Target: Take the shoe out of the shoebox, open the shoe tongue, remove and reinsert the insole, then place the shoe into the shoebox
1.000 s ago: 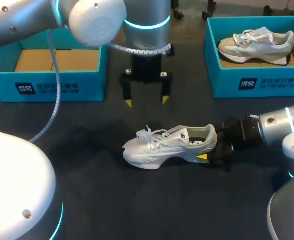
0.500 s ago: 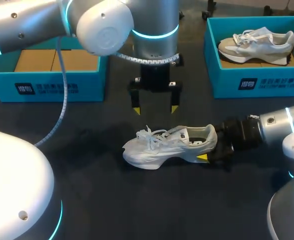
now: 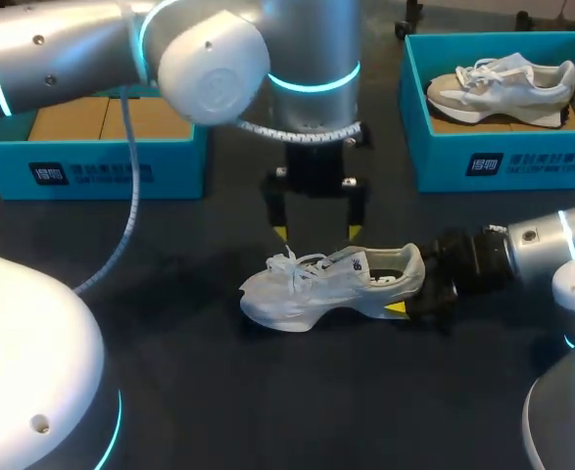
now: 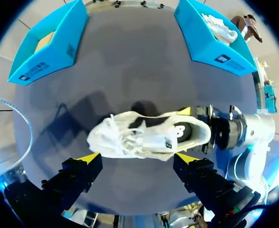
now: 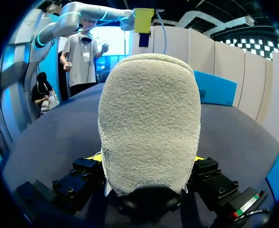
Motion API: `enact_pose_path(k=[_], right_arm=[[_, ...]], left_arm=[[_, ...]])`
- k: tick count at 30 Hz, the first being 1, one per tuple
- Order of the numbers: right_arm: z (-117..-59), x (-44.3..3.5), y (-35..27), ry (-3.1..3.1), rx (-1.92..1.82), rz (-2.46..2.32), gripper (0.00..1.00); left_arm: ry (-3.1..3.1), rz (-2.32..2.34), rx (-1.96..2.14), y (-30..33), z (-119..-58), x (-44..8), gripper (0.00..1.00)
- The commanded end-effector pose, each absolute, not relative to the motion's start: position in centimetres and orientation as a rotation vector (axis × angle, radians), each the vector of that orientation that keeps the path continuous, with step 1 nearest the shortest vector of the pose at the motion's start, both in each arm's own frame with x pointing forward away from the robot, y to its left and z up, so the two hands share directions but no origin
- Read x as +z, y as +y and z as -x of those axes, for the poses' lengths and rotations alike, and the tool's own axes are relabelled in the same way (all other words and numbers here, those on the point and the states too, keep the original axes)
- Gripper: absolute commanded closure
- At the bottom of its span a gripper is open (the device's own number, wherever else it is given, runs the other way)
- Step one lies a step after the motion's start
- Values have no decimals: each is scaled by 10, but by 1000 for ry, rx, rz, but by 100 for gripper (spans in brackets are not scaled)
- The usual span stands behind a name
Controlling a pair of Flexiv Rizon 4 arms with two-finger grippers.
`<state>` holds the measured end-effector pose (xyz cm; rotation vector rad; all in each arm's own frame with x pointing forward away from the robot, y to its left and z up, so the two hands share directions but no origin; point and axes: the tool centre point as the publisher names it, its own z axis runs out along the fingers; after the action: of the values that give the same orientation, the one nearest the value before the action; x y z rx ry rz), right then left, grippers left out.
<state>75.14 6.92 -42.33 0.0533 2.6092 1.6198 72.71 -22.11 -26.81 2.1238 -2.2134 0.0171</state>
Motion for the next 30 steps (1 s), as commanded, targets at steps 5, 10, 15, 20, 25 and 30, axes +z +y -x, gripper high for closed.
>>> enact_pose_path(k=[5,10,15,20,25,30], right_arm=[[-751,-423,71,2611,1614,-55,100],[-751,-423,71,2611,1614,-55,100],[-751,-423,71,2611,1614,-55,100],[-751,-423,71,2611,1614,-55,100],[-751,-423,71,2611,1614,-55,100],[-751,-423,71,2611,1614,-55,100]], left_arm=[[-2233,-2089,1,-253,-725,-289,0],[-2251,-2084,-37,-264,-724,-299,0],[-2256,-2098,-71,-270,-723,-310,0],[-2256,-2131,-105,-273,-725,-316,0],[-2245,-2159,-136,-274,-728,-325,0],[-2245,-2194,-174,-277,-729,-336,0]])
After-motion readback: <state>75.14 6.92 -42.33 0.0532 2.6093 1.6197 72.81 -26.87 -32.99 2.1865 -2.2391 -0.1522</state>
